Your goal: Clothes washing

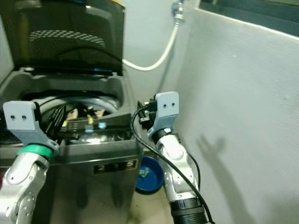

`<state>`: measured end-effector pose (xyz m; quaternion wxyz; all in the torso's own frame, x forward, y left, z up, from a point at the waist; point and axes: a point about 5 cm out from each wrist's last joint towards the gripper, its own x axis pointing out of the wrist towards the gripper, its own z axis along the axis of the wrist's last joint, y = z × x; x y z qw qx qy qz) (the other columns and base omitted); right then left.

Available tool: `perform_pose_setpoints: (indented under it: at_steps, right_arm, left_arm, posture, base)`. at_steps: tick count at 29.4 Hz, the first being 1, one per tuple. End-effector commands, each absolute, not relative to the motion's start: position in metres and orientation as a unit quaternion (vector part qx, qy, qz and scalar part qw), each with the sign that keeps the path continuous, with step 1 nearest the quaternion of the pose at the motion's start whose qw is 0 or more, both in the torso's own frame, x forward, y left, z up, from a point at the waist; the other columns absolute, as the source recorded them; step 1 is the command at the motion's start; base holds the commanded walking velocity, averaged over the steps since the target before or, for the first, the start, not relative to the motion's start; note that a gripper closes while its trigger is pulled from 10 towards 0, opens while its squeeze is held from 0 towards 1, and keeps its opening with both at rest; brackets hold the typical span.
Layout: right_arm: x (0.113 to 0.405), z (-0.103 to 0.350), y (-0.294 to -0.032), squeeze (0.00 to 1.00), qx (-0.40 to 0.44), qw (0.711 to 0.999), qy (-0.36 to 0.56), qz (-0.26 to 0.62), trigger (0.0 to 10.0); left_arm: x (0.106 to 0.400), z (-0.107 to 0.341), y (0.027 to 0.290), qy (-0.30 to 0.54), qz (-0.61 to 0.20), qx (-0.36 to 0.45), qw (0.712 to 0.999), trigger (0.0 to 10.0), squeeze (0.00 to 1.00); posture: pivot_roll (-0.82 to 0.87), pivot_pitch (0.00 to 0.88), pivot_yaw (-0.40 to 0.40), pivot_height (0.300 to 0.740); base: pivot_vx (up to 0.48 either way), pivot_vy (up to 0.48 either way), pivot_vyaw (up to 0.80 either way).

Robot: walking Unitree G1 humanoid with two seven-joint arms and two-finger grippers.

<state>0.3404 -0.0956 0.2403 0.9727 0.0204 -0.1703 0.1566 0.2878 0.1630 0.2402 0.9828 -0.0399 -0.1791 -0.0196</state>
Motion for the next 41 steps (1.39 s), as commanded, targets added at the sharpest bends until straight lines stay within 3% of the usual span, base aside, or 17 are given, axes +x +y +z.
perform_pose_setpoints:
  at_steps: [1, 8, 41]
  right_arm:
    - [0.342, 0.241, -0.098, 0.00, 0.011, 0.973, -0.169, 0.155, 10.0]
    - [0.341, 0.245, -0.095, 0.00, -0.022, 0.970, -0.188, 0.152, 10.0]
    - [0.345, 0.253, -0.105, 0.00, -0.003, 0.970, -0.207, 0.124, 10.0]
  left_arm:
    - [0.288, 0.237, 0.161, -0.172, -0.020, -0.038, 0.984, 10.0, 0.00]
    - [0.290, 0.237, 0.156, -0.173, -0.038, -0.008, 0.984, 10.0, 0.00]
    - [0.298, 0.235, 0.152, -0.157, -0.037, -0.008, 0.987, 10.0, 0.00]
  posture:
    - [0.00, 0.000, -0.054, 0.740]
    - [0.00, 0.004, -0.039, 0.740]
    - [-0.01, 0.009, -0.015, 0.740]
  base:
    - [0.000, 0.000, 0.80]
    - [0.000, 0.000, 0.80]
    - [0.000, 0.000, 0.80]
